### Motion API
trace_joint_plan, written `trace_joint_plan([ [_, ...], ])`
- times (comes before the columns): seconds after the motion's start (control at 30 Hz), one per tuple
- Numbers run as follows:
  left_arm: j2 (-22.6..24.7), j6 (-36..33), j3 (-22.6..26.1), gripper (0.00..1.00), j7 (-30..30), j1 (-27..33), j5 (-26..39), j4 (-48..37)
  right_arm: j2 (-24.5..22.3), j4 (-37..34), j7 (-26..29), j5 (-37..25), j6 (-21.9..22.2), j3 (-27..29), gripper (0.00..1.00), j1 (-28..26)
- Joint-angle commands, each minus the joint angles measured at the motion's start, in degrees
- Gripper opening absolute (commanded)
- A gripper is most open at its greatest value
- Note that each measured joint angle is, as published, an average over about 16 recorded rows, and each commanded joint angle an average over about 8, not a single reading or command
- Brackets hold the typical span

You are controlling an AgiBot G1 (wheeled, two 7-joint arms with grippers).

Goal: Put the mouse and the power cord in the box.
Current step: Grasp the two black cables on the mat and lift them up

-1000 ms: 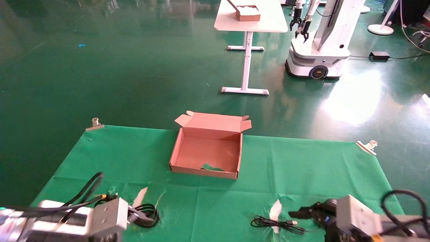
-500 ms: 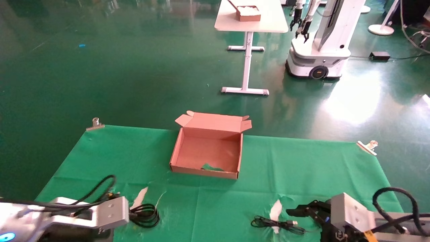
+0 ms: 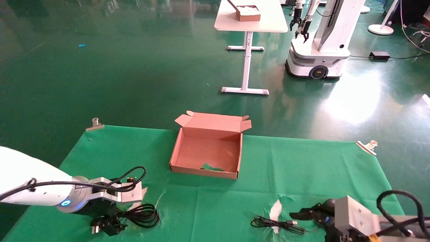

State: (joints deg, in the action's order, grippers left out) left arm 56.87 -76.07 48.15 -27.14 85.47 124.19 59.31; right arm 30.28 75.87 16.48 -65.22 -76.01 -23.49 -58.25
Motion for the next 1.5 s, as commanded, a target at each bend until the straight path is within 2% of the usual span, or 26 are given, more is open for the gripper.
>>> trace_joint_plan([
  [0.03,1.29,0.48,0.52,1.00,0.24,0.67,1.22,-2.10,-0.26,0.07,0.08,-0.06,-0.02,-0.05,1.00,0.32],
  [0.37,3.64,3.32,1.43,1.00,2.05,0.87,3.08,-7.96,-0.29,-0.03,0.32,-1.60,0.29,-0.51,1.00,-0.05],
  [0.53,4.11,3.67,1.36,1.00,3.57,1.16,2.47,-9.98,0.84,0.28,1.15,-8.51,0.96,-2.91,1.00,-2.10],
  [0.77,4.56,3.96,1.26,1.00,5.05,1.66,1.90,-11.86,9.16,-2.05,3.20,-26.11,3.60,-9.08,1.00,-10.03],
  [1.0,4.81,4.13,1.25,1.00,5.61,1.89,1.76,-12.72,19.04,-10.08,3.15,-37.72,5.60,-14.03,1.00,-16.94],
  [1.2,4.91,4.19,1.24,1.00,5.84,1.98,1.71,-13.08,24.12,-16.25,2.22,-42.02,6.14,-16.36,1.00,-20.02],
  [1.5,4.98,4.24,1.24,1.00,6.00,2.05,1.67,-13.33,26.89,-20.79,1.10,-44.22,6.32,-18.15,1.00,-20.24],
])
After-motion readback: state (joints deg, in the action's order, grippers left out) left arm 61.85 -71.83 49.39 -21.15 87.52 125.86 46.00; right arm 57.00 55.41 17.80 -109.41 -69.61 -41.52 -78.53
